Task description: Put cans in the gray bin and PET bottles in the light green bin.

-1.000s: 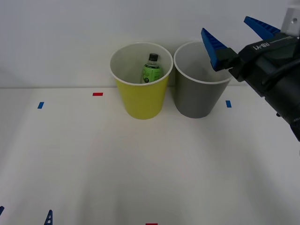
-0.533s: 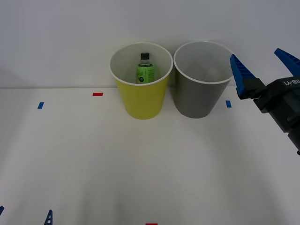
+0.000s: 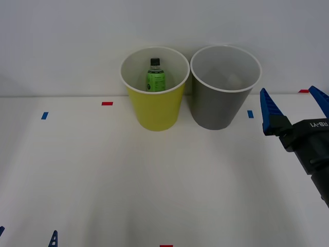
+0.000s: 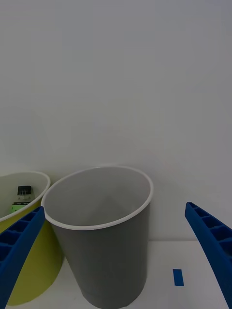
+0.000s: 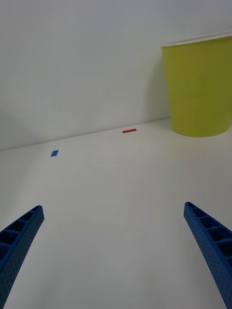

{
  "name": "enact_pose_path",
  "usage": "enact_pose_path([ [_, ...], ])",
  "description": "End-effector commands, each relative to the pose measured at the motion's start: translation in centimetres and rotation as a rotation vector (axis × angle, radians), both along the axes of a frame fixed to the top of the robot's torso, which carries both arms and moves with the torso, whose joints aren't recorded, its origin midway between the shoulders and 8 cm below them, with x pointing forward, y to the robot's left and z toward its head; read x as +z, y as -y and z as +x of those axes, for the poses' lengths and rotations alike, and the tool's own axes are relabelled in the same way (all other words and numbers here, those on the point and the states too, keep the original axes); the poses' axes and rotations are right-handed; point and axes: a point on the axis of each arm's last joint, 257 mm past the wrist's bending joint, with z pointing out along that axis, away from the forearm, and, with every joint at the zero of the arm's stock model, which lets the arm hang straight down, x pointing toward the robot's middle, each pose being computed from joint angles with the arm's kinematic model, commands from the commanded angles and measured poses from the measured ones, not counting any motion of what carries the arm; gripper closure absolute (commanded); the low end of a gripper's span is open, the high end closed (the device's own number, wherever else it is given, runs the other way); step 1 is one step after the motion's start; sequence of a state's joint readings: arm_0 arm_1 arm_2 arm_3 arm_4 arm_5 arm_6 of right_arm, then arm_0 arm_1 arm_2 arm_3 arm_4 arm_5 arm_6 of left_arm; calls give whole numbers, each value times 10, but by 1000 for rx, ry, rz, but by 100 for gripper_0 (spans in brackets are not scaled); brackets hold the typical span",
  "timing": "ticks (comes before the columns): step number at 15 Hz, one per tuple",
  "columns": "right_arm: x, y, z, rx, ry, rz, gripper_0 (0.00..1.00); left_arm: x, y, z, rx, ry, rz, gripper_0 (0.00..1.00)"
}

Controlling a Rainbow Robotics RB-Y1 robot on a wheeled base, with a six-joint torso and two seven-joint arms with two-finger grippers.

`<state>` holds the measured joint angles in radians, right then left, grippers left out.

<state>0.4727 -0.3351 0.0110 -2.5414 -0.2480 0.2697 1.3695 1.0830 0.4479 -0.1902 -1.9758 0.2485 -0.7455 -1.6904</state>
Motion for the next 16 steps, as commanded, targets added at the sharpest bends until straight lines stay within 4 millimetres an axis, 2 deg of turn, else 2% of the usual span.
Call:
enact_pose_path([
  [1, -43, 3, 7, 9, 48, 64, 0, 0, 0, 0, 0, 0, 0, 0],
  [4, -68, 9, -1, -2, 11, 87, 0, 0, 0, 0, 0, 0, 0, 0],
  [11, -100, 31, -48, -33, -36, 37, 0, 0, 0, 0, 0, 0, 0, 0],
  [15, -106, 37, -60, -62, -41, 26, 0, 0, 0, 0, 0, 0, 0, 0],
  [16, -105, 31, -62, -53, -33, 41, 0, 0, 0, 0, 0, 0, 0, 0],
])
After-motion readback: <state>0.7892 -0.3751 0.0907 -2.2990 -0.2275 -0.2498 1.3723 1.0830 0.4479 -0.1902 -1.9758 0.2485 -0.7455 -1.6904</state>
